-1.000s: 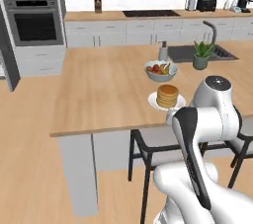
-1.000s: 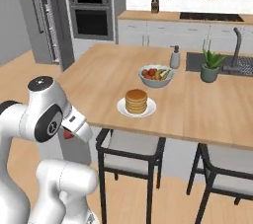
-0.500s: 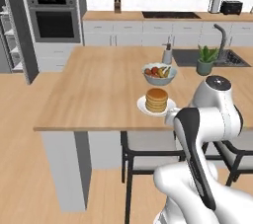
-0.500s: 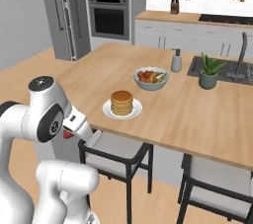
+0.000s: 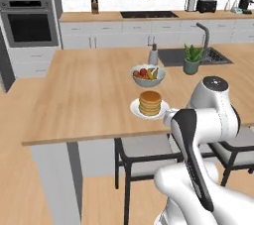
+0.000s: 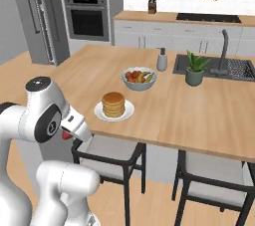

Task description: Take the strawberry from the fridge and place it on top of the pancake, located on the dining counter.

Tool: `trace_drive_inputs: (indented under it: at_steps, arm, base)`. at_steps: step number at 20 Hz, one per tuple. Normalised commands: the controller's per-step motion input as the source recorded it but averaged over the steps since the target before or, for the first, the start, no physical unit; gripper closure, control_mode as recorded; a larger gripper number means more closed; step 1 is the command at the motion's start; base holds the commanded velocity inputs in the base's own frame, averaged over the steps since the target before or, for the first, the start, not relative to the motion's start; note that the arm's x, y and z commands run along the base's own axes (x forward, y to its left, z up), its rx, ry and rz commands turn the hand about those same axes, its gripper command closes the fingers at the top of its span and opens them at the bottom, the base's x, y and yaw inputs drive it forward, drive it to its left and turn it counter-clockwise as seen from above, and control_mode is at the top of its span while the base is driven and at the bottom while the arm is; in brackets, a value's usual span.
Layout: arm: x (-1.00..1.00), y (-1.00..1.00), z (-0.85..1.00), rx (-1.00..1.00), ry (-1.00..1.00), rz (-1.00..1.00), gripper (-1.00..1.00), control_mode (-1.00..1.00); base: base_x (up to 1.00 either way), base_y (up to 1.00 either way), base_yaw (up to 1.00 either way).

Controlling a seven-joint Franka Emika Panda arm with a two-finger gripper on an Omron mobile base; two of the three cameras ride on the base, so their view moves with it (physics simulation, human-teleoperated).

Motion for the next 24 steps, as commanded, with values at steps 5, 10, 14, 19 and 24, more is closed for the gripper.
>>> trace_drive_inputs:
  at_steps: [5, 10, 14, 19, 24]
  arm:
    - [0.0, 0.0, 0.0, 0.0, 0.0, 0.0, 1.0, 1.0]
    - [0.0, 0.0, 0.0, 0.0, 0.0, 0.0, 1.0, 1.0]
    - [0.0, 0.0, 0.0, 0.0, 0.0, 0.0, 1.0, 1.0]
    - [0.0, 0.0, 0.0, 0.0, 0.0, 0.0, 1.0, 1.0]
    - [0.0, 0.0, 0.0, 0.0, 0.0, 0.0, 1.0, 1.0]
  base:
    - [0.35, 0.34, -0.28]
    - [0.44, 0.18, -0.07]
    - [0.47, 0.28, -0.06]
    - [0.44, 0.34, -0.05]
    - [0.28, 0.41, -0.01]
